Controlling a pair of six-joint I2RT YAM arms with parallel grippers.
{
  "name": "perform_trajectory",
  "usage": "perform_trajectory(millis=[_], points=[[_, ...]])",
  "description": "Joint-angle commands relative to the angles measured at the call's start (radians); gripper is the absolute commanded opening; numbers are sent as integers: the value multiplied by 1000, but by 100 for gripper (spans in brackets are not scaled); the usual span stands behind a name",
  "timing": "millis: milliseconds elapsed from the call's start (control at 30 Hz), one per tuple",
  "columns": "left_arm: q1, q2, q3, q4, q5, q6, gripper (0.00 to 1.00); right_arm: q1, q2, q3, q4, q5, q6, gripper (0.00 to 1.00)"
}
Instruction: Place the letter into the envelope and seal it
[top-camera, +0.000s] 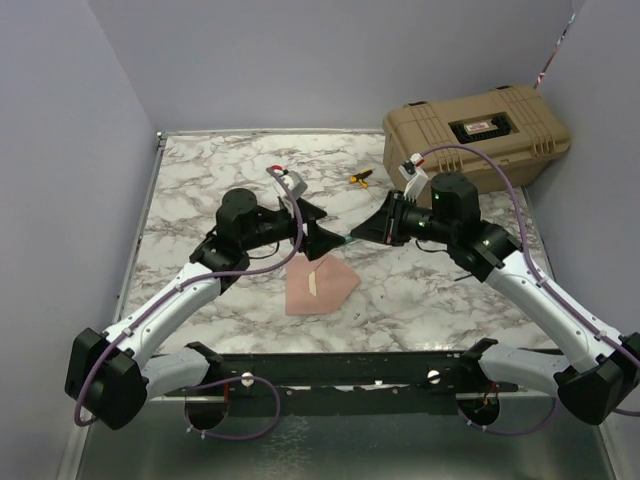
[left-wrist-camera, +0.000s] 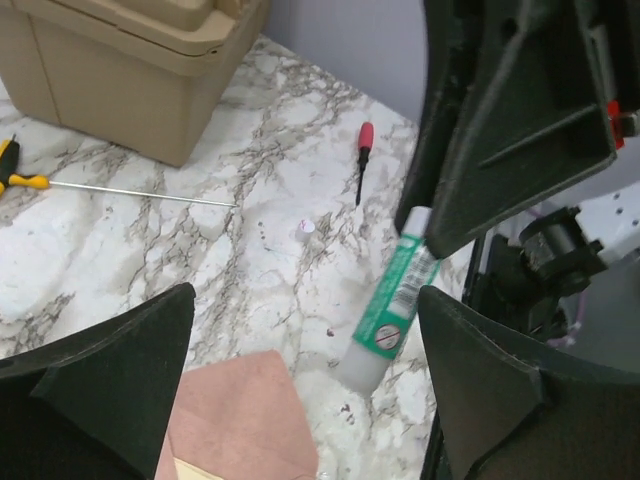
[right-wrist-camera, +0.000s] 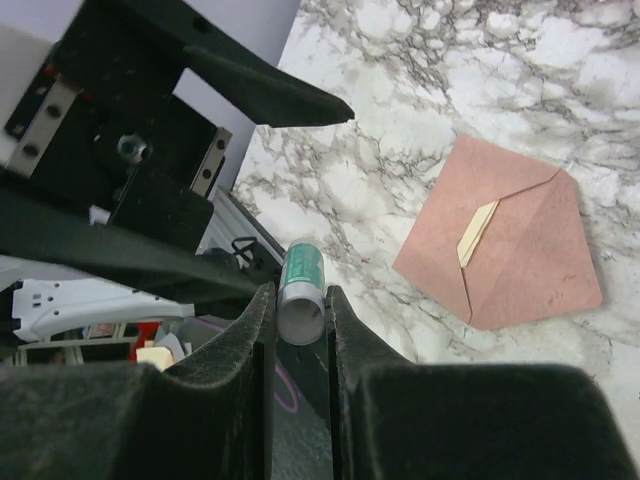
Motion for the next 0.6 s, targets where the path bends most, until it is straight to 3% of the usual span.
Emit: perform_trajectory(millis=[0, 200, 467, 567], points=[[114, 21, -102, 373, 175, -419, 93, -21, -55, -41, 120, -4, -14, 0], [132, 31, -144, 623, 176, -736, 95, -55, -79, -67, 247, 2, 28, 0], [150, 61, -131, 660, 141, -1048, 95, -84, -89, -126, 460, -70, 121, 0], [152, 65, -131, 660, 157, -1100, 95, -91, -89, -153, 561, -121, 167, 0]])
